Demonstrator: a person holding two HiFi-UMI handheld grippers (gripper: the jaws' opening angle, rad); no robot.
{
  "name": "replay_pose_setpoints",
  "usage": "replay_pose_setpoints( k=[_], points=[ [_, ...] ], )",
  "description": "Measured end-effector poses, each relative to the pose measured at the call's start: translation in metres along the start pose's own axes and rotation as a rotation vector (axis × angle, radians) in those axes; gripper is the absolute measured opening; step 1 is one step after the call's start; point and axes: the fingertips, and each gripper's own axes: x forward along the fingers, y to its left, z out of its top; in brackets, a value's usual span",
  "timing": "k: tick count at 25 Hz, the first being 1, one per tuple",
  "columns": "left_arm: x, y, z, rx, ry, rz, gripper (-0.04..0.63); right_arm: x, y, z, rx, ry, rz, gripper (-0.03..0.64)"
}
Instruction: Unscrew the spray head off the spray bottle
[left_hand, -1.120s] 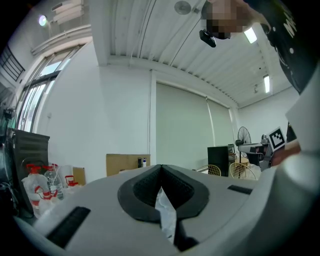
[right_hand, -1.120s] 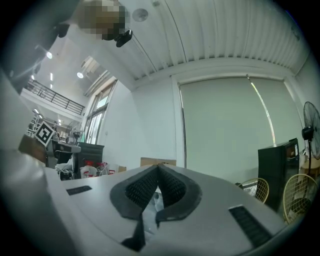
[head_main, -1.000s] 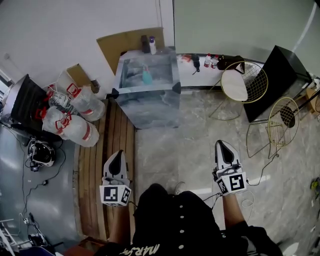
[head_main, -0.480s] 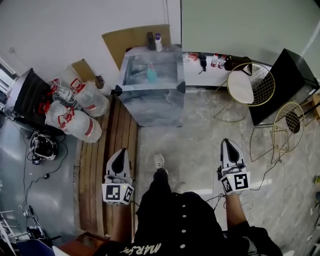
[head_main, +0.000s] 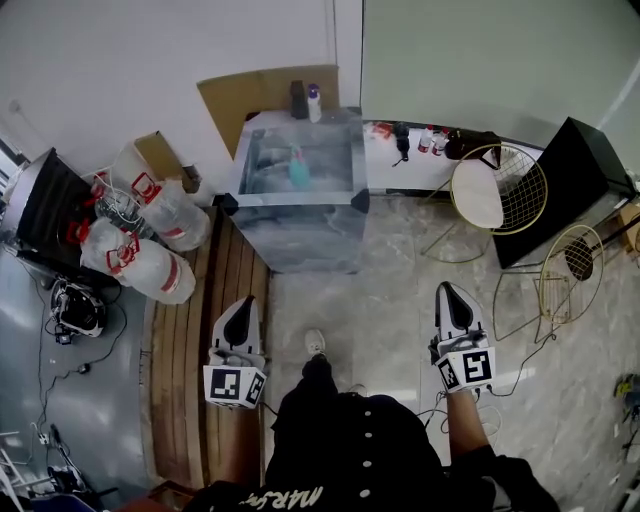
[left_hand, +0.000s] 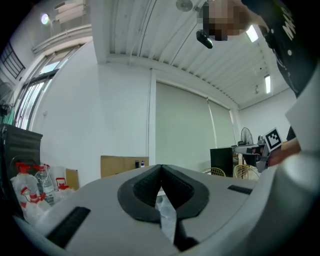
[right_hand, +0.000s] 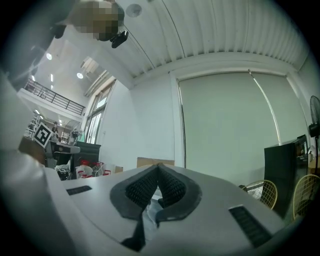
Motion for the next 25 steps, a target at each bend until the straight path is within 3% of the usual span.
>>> replay_pose_setpoints(
  k=[8, 25],
  points=[
    [0.061, 0.048, 0.005, -0.04, -0.01, 0.014, 0.025, 0.069, -0.01, 0.001, 0.003, -0.001, -0.016, 0.012],
    [0.157, 0.143, 0.002, -0.028, -0.009, -0.038, 0.025, 0.195, 0.003, 0.0, -0.029, -0.004, -0.049, 0.012]
  ],
)
